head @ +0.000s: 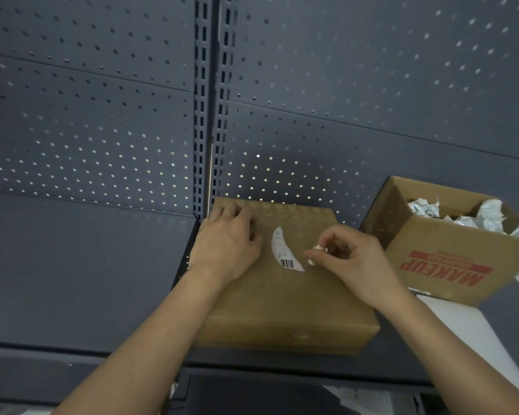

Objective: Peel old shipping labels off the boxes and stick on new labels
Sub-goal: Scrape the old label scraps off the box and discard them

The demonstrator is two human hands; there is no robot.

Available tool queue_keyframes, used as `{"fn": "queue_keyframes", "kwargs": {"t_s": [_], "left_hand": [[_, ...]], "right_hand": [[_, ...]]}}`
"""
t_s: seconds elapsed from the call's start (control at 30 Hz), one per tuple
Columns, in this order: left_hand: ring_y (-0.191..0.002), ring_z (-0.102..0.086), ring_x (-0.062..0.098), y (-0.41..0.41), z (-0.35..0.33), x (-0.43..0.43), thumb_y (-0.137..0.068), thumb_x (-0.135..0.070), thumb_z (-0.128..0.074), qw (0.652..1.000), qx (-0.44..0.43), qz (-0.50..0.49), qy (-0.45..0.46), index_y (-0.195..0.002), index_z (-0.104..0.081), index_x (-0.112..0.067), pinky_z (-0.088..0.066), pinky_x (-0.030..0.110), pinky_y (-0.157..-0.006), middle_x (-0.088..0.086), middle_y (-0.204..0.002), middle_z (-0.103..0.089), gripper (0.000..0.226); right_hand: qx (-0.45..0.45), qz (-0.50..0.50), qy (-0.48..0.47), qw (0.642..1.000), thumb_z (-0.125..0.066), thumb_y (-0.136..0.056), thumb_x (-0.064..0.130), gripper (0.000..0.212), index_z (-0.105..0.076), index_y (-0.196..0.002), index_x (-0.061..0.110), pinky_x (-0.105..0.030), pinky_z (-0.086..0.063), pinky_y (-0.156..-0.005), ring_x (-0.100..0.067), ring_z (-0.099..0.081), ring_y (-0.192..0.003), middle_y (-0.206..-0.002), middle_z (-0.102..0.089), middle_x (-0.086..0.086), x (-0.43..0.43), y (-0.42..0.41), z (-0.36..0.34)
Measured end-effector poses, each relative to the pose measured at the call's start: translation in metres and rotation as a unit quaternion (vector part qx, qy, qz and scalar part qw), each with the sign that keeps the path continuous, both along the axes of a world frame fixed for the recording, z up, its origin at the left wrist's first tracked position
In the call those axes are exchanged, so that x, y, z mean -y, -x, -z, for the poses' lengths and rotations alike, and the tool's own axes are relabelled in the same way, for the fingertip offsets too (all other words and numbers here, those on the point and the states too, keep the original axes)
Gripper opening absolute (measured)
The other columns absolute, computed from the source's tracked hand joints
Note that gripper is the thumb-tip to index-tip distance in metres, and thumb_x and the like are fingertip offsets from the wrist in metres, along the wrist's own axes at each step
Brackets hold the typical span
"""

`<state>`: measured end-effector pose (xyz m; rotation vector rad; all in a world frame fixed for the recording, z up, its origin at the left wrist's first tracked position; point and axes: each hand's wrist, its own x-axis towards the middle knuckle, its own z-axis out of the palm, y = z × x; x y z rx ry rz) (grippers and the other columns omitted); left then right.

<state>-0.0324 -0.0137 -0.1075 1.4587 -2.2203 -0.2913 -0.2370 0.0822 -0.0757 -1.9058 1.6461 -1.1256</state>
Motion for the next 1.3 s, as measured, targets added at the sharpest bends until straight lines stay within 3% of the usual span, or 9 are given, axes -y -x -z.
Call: {"fn": "queue_keyframes", "kwargs": {"t_s": [0.1, 0.23, 0.37, 0.4, 0.53, 0.63, 0.73, 0.9, 1.3], "left_hand": [[-0.117, -0.047, 0.028, 0.000, 0.000, 0.000, -0.092, -0.035, -0.048, 1.000, 0.003, 0.002, -0.002, -0.120, -0.058, -0.018, -0.040, 0.043, -0.100, 0.004, -0.122, -0.054, 0.034], [-0.118, -0.046, 0.028, 0.000, -0.001, -0.001, -0.092, -0.034, -0.048, 1.000, 0.003, 0.000, -0.006, -0.121, -0.058, -0.017, -0.040, 0.043, -0.101, 0.004, -0.124, -0.054, 0.034], [-0.119, -0.046, 0.029, 0.000, -0.001, -0.001, -0.093, -0.035, -0.047, 1.000, 0.006, 0.000, -0.004, -0.124, -0.056, -0.017, -0.040, 0.043, -0.101, 0.005, -0.125, -0.054, 0.036], [-0.119, -0.046, 0.029, 0.000, -0.001, -0.001, -0.093, -0.036, -0.047, 1.000, 0.007, -0.001, -0.005, -0.125, -0.056, -0.018, -0.040, 0.043, -0.101, 0.005, -0.126, -0.054, 0.037], [-0.120, -0.045, 0.029, -0.001, -0.001, -0.001, -0.092, -0.035, -0.048, 1.000, 0.011, 0.001, -0.008, -0.127, -0.055, -0.017, -0.040, 0.042, -0.102, 0.005, -0.127, -0.054, 0.039], [-0.119, -0.046, 0.029, -0.001, -0.001, -0.002, -0.093, -0.035, -0.048, 1.000, 0.010, 0.001, -0.004, -0.126, -0.056, -0.017, -0.040, 0.042, -0.101, 0.006, -0.126, -0.054, 0.038], [-0.118, -0.046, 0.030, 0.000, -0.001, -0.002, -0.092, -0.035, -0.048, 1.000, 0.009, 0.002, -0.001, -0.124, -0.057, -0.016, -0.041, 0.043, -0.100, 0.006, -0.125, -0.055, 0.038], [-0.120, -0.045, 0.029, 0.000, 0.000, -0.001, -0.093, -0.035, -0.049, 1.000, 0.012, 0.000, -0.001, -0.124, -0.056, -0.016, -0.041, 0.041, -0.099, 0.006, -0.125, -0.054, 0.037], [-0.122, -0.044, 0.029, 0.000, -0.002, -0.001, -0.094, -0.036, -0.048, 1.000, 0.019, 0.003, -0.006, -0.126, -0.055, -0.017, -0.039, 0.041, -0.102, 0.005, -0.127, -0.053, 0.038]], "right_hand": [[0.006, -0.017, -0.005, 1.000, -0.078, -0.081, 0.023, 0.013, -0.067, -0.081, 0.017, -0.038, -0.048, -0.067, -0.030, -0.059, -0.071, -0.071, -0.067, -0.001, 0.002, 0.003, -0.003], [-0.113, -0.026, -0.031, 0.993, -0.078, -0.081, 0.029, 0.011, -0.072, -0.090, 0.027, -0.024, -0.047, -0.070, -0.008, -0.061, -0.071, -0.075, -0.067, 0.007, 0.004, 0.010, -0.001], [-0.256, -0.081, -0.093, 0.959, -0.069, -0.090, 0.034, 0.048, -0.054, -0.133, 0.047, -0.016, -0.044, -0.070, -0.003, -0.056, -0.075, -0.077, -0.061, 0.014, 0.007, 0.008, -0.017], [-0.294, -0.101, -0.098, 0.945, -0.066, -0.092, 0.034, 0.045, -0.054, -0.134, 0.046, -0.017, -0.043, -0.069, -0.001, -0.055, -0.075, -0.078, -0.058, 0.018, 0.008, 0.007, -0.020], [-0.378, -0.155, -0.106, 0.907, -0.059, -0.096, 0.033, 0.014, -0.071, -0.103, 0.030, -0.024, -0.047, -0.076, 0.004, -0.053, -0.079, -0.086, -0.054, 0.023, 0.014, 0.003, -0.031], [-0.426, -0.178, -0.110, 0.880, -0.056, -0.098, 0.032, 0.018, -0.071, -0.105, 0.025, -0.024, -0.049, -0.082, 0.000, -0.054, -0.084, -0.094, -0.058, 0.019, 0.021, -0.001, -0.038], [-0.473, -0.199, -0.117, 0.850, -0.052, -0.101, 0.031, 0.023, -0.071, -0.110, 0.021, -0.012, -0.042, -0.081, 0.000, -0.052, -0.090, -0.105, -0.065, 0.011, 0.026, -0.004, -0.042], [-0.546, -0.208, -0.126, 0.801, -0.045, -0.103, 0.034, 0.029, -0.070, -0.113, 0.021, -0.034, -0.050, -0.085, -0.012, -0.058, -0.100, -0.105, -0.067, 0.004, 0.029, -0.011, -0.044], [-0.572, -0.200, -0.085, 0.791, -0.044, -0.101, 0.029, 0.030, -0.071, -0.099, 0.017, -0.040, -0.053, -0.074, -0.020, -0.063, -0.087, -0.091, -0.068, -0.001, 0.033, -0.010, -0.036]]}}
